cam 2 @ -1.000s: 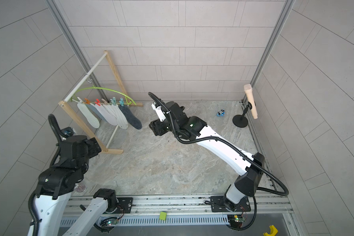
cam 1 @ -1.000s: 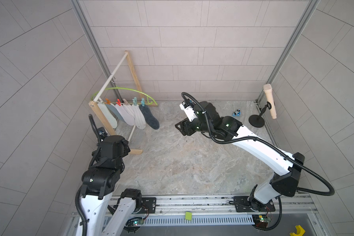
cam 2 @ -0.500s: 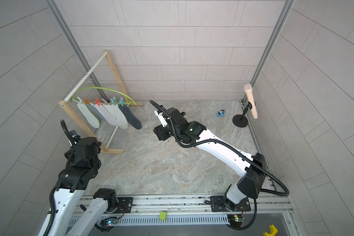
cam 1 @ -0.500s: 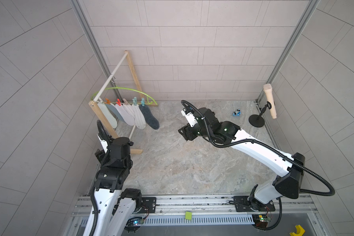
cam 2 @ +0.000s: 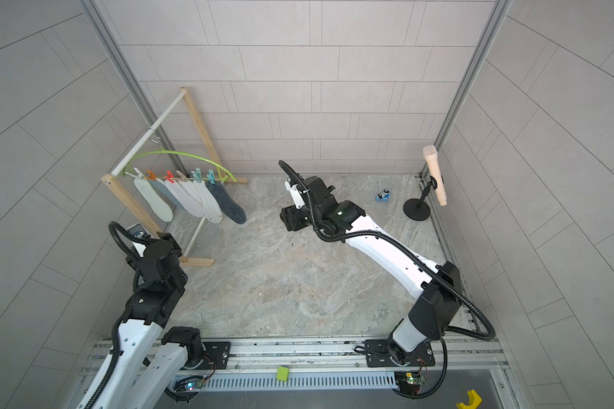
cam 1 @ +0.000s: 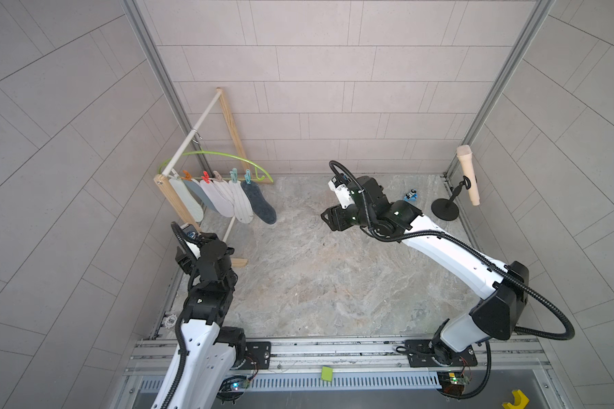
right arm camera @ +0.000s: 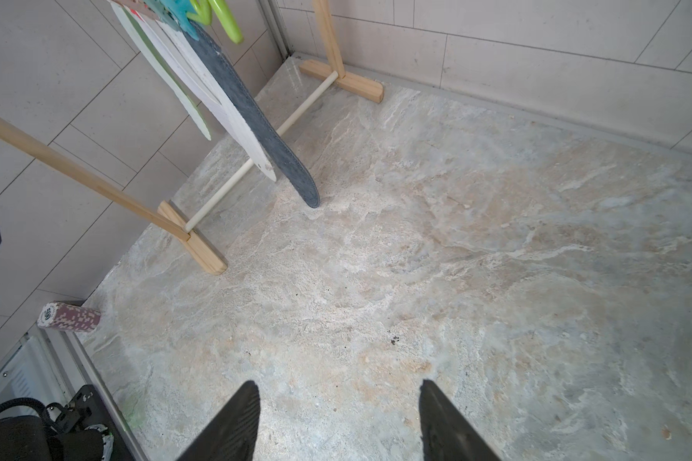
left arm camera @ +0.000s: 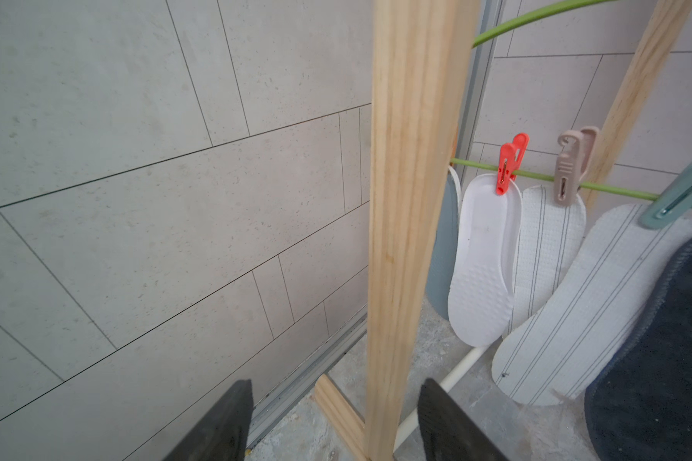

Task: Take the shoe insoles off the hanger
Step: Adjust the clothesline at the center of the board.

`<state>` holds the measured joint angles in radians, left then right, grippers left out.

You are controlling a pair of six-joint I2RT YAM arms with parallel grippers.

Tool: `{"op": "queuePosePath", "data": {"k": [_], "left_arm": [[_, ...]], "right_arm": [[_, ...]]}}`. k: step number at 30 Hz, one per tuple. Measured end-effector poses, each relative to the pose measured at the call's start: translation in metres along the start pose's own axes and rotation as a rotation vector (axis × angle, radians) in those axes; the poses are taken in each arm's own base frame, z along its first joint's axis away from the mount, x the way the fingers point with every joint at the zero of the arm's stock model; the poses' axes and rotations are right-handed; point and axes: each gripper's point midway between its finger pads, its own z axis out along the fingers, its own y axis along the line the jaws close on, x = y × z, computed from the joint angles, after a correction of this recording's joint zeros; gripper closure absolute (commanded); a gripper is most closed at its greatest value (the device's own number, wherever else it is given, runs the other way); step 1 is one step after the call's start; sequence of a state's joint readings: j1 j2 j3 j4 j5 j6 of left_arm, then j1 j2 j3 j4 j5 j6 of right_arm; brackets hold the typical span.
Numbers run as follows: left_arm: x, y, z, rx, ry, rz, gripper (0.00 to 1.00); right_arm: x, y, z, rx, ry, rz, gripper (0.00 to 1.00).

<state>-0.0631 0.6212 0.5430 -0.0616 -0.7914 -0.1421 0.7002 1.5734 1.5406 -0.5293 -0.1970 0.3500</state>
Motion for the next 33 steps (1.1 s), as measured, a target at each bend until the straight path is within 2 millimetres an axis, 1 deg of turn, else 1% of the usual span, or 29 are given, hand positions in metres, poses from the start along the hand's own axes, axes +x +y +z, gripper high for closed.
{"op": "queuePosePath", "data": {"k": [5, 11, 13, 20, 26, 33], "left_arm": [[0.000, -0.005, 0.014, -0.009, -0.002, -0.016, 0.33], [0.005, -0.004, 0.031, -0.021, 0.013, -0.042, 0.36], [0.005, -0.005, 0.034, -0.016, 0.014, -0.051, 0.36], [0.004, -0.019, 0.047, 0.011, 0.021, -0.051, 0.37], [-0.006, -0.025, 0.055, 0.025, 0.007, -0.068, 0.38], [-0.009, -0.033, 0.062, 0.044, 0.008, -0.072, 0.40]], "right_arm": [[0.001, 0.003, 0.006, -0.018, 0.018, 0.010, 0.35], [0.000, 0.004, 0.005, -0.028, 0.025, 0.018, 0.36], [-0.001, 0.004, 0.004, -0.032, 0.024, 0.021, 0.36], [0.001, -0.001, 0.004, -0.025, 0.034, 0.032, 0.36], [0.003, -0.003, 0.003, -0.024, 0.041, 0.041, 0.36], [0.005, -0.002, 0.006, -0.032, 0.053, 0.044, 0.36]]}}
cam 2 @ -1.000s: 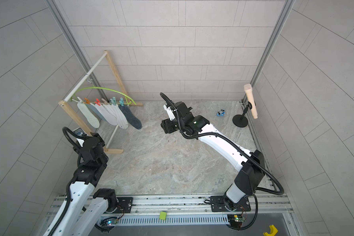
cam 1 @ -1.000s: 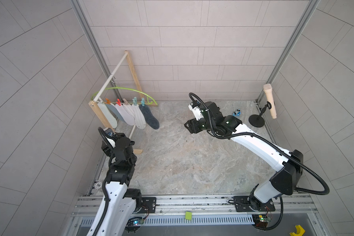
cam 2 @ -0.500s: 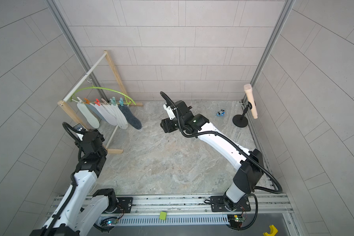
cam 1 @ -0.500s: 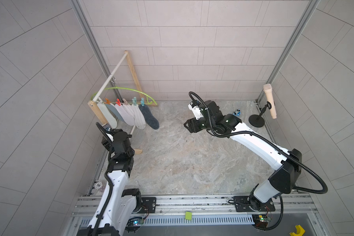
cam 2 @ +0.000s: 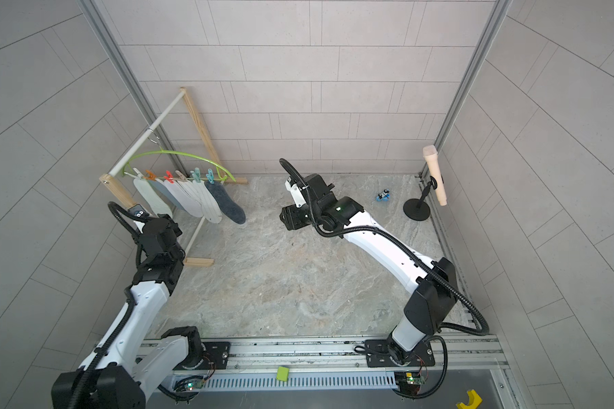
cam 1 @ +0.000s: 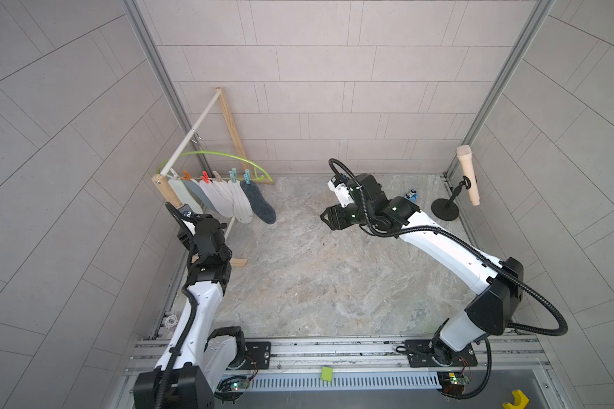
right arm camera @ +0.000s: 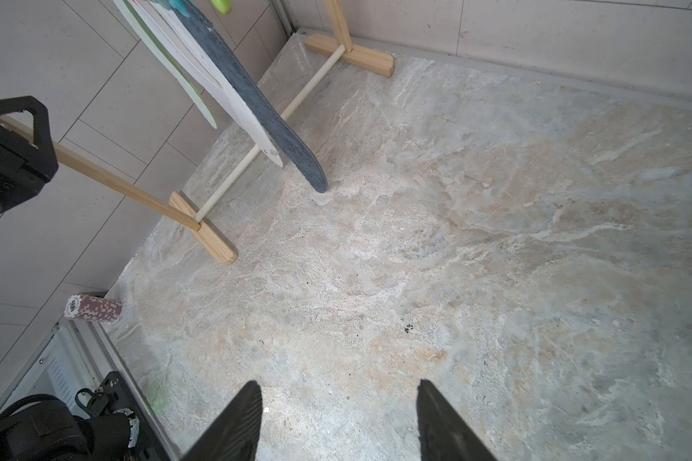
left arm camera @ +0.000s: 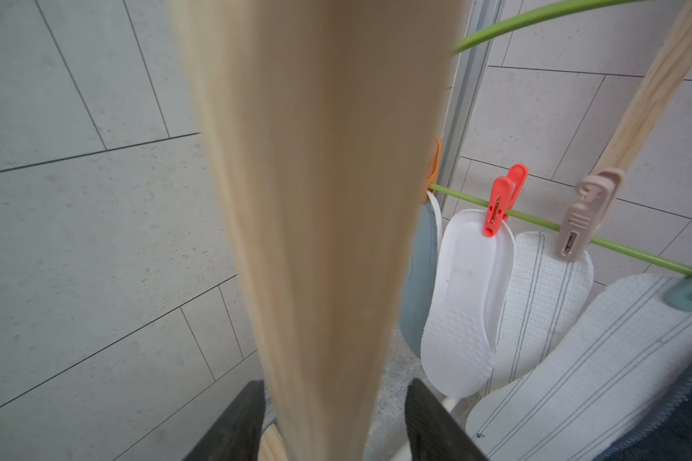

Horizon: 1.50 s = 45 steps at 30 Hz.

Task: Take the shoe insoles off the hanger
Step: Adjust the clothesline at the center of the board.

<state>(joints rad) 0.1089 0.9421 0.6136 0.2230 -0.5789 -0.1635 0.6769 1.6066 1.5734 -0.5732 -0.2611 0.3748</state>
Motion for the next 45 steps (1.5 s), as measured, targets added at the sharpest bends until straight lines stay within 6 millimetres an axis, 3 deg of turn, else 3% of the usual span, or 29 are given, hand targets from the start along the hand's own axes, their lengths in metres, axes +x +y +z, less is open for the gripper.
{"op": "queuePosePath", "data": {"k": [22, 37, 38, 40, 45], "left_arm": [[-0.014, -0.004, -0.014, 0.081, -0.038, -0.059, 0.57], [-0.003, 0.001, -0.038, 0.166, -0.012, -0.093, 0.74], [-0.003, 0.001, -0.039, 0.169, -0.009, -0.094, 0.69], [-0.001, 0.002, -0.041, 0.168, -0.001, -0.099, 0.44], [0.005, 0.015, -0.042, 0.110, 0.006, -0.092, 0.32]], "right_arm": [[0.000, -0.009, 0.003, 0.013, 0.009, 0.018, 0.36], [-0.007, -0.026, 0.003, 0.036, -0.005, 0.062, 0.37], [-0.008, -0.028, 0.002, 0.038, -0.009, 0.067, 0.37], [-0.009, -0.030, 0.002, 0.039, -0.014, 0.072, 0.37], [-0.011, -0.032, 0.002, 0.039, -0.019, 0.078, 0.37]]}}
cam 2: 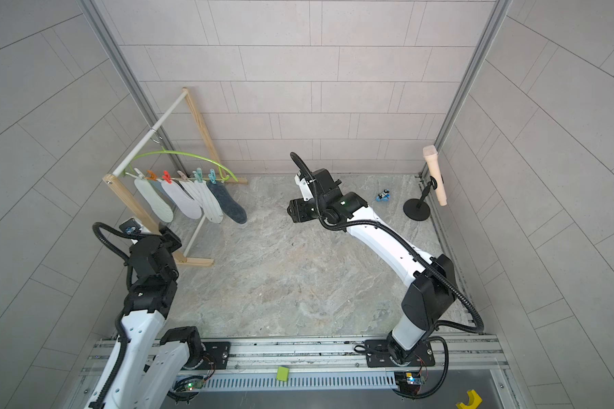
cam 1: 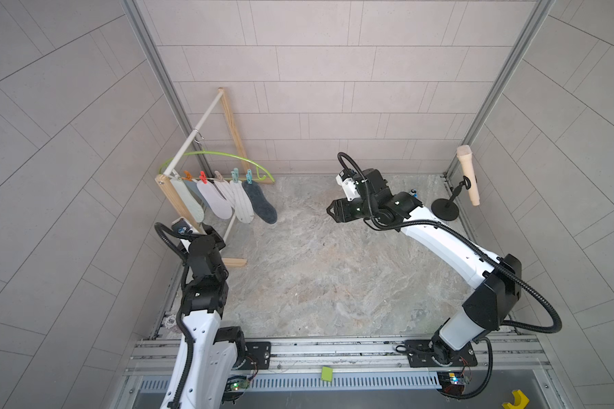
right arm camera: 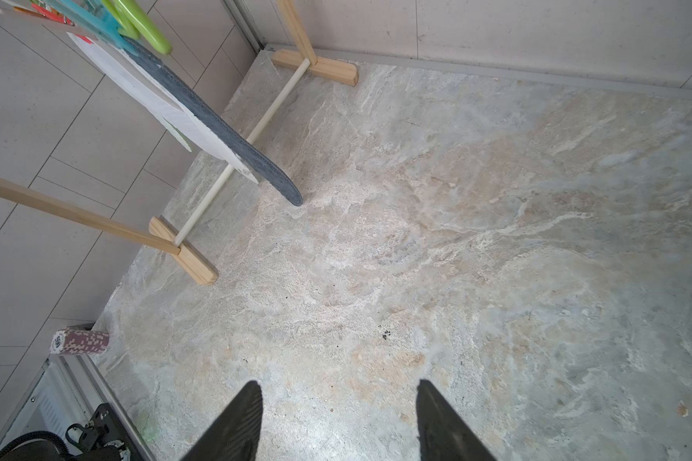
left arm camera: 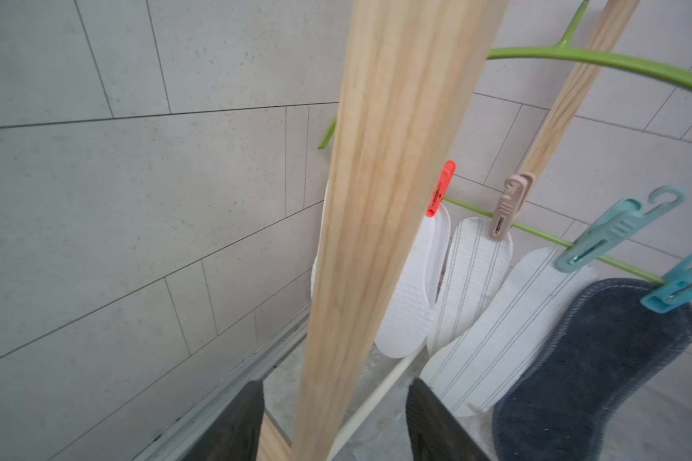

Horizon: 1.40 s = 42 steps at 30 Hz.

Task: Take the shoe insoles off the hanger
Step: Adjust the clothesline at the center of the board.

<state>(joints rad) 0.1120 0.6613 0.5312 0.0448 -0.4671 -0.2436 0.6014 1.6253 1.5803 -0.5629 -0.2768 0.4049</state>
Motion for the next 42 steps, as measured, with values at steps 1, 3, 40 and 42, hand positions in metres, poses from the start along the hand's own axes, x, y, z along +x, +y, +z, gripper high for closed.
{"op": "queuePosePath", "data": {"k": [1, 3, 40, 42], "left_arm": [[0.000, 0.003, 0.000, -0.020, -0.002, 0.001, 0.32], [0.001, 0.008, 0.001, -0.049, -0.003, 0.010, 0.32], [0.023, -0.019, 0.059, 0.030, 0.056, 0.063, 0.90], [0.023, -0.020, 0.056, 0.042, 0.058, 0.064, 0.92]], "right_arm": [[0.000, 0.000, 0.000, -0.002, 0.000, 0.000, 0.37], [0.000, 0.001, 0.000, -0.006, 0.002, 0.000, 0.37], [0.003, 0.003, 0.007, -0.023, 0.028, 0.044, 0.39], [0.001, 0.004, 0.007, -0.024, 0.024, 0.043, 0.39]]}}
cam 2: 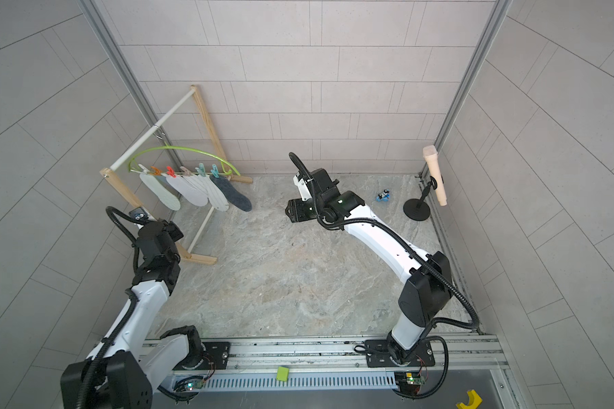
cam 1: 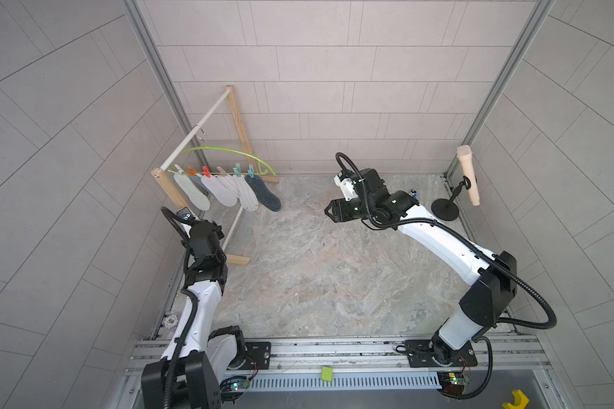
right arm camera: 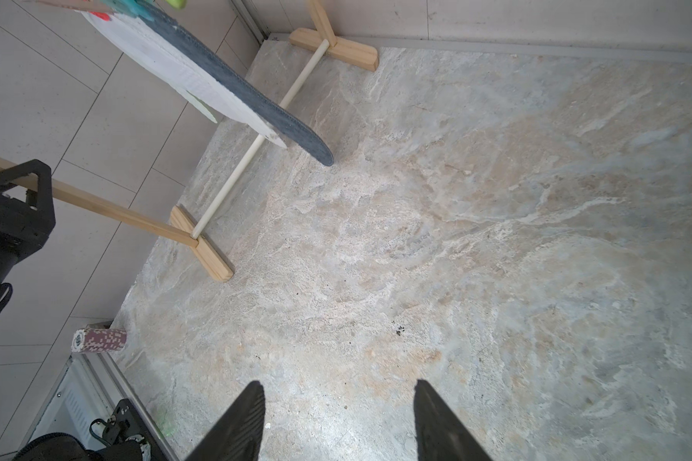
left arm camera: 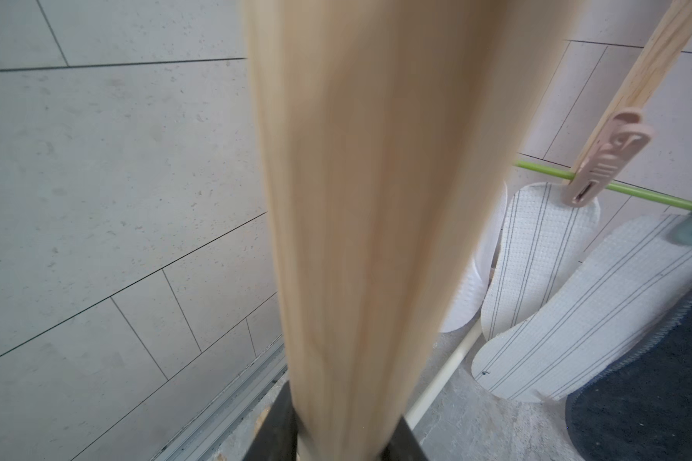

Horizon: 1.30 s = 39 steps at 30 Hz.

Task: Take the shoe insoles off the hanger
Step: Adjust the clothesline at the center of the board.

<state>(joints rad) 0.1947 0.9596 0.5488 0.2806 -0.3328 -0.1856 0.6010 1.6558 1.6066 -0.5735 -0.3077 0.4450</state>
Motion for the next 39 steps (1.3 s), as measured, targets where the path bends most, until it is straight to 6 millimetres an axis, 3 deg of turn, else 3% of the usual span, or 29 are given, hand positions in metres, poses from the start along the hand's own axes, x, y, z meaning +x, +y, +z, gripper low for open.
{"op": "queuePosePath", "data": {"k": [8, 14, 19, 25, 30, 39], "left_arm": [[0.006, -0.005, -0.016, 0.076, 0.004, -0.003, 0.99], [0.009, -0.015, -0.026, 0.160, 0.016, -0.004, 1.00], [0.012, -0.030, -0.032, 0.249, 0.036, -0.007, 1.00], [0.015, -0.054, -0.041, 0.369, 0.055, -0.004, 1.00], [0.021, -0.082, -0.050, 0.479, 0.080, 0.014, 1.00], [0.030, -0.139, -0.068, 0.673, 0.109, 0.044, 1.00]], "right_arm": [[-0.004, -0.002, -0.002, 0.003, -0.010, 0.000, 0.39], [-0.011, -0.017, -0.005, 0.028, -0.026, 0.016, 0.39], [-0.023, -0.046, -0.012, 0.075, -0.059, 0.053, 0.39], [-0.038, -0.097, -0.035, 0.156, -0.138, 0.133, 0.39], [-0.044, -0.139, -0.055, 0.219, -0.197, 0.211, 0.39], [-0.059, -0.185, -0.086, 0.289, -0.286, 0.280, 0.36]]}}
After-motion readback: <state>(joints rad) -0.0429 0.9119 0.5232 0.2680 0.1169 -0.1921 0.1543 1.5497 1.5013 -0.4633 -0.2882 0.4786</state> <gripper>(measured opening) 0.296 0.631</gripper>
